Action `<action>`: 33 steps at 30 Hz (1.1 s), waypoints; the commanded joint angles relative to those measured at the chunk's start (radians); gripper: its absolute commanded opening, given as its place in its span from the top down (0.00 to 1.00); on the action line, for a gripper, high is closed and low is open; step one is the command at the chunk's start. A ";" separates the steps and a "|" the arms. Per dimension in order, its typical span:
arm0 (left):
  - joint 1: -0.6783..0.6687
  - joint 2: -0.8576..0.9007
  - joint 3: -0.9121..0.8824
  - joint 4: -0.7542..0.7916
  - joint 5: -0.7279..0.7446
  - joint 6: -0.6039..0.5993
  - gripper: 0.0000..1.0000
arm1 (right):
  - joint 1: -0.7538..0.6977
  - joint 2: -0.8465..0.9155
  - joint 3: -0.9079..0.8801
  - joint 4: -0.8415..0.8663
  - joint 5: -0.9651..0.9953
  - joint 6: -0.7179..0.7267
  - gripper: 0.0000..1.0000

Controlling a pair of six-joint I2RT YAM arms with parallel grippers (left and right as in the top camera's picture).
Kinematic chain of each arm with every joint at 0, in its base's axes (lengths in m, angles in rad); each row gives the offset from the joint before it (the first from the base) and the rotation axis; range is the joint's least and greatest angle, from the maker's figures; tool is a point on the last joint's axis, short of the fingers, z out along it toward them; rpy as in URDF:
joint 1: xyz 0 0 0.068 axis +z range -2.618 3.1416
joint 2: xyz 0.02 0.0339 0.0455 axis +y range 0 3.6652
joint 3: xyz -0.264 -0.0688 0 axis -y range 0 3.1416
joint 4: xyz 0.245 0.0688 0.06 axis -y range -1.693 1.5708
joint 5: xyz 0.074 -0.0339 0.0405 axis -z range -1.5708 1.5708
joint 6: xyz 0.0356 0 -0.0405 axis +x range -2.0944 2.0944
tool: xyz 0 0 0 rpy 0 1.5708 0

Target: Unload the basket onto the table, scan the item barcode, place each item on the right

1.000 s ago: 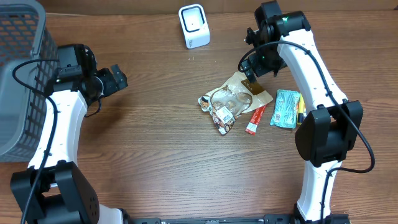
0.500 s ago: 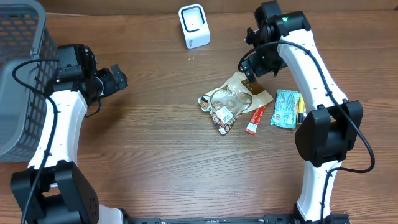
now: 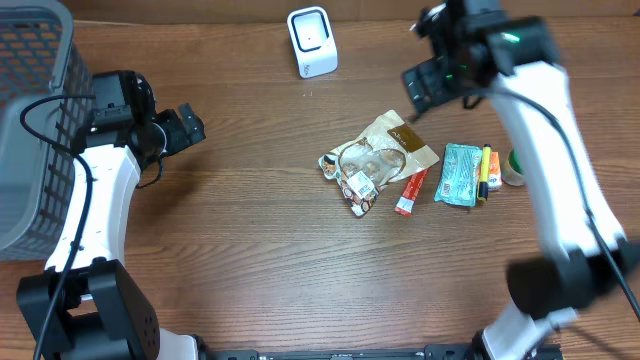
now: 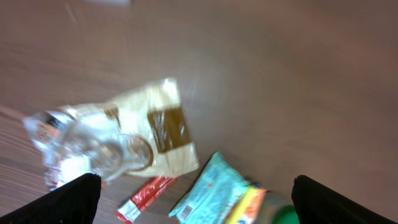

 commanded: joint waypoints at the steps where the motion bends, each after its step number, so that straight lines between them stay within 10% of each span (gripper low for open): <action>1: -0.002 0.003 0.005 0.000 -0.006 0.011 0.00 | -0.005 -0.210 0.019 -0.001 -0.010 0.007 0.00; 19: -0.002 0.003 0.005 0.000 -0.006 0.011 0.00 | -0.023 -0.975 -0.024 -0.053 -0.210 0.008 0.00; 33: -0.002 0.003 0.005 0.000 -0.006 0.011 0.00 | -0.087 -1.593 -1.076 0.669 -0.214 0.191 0.00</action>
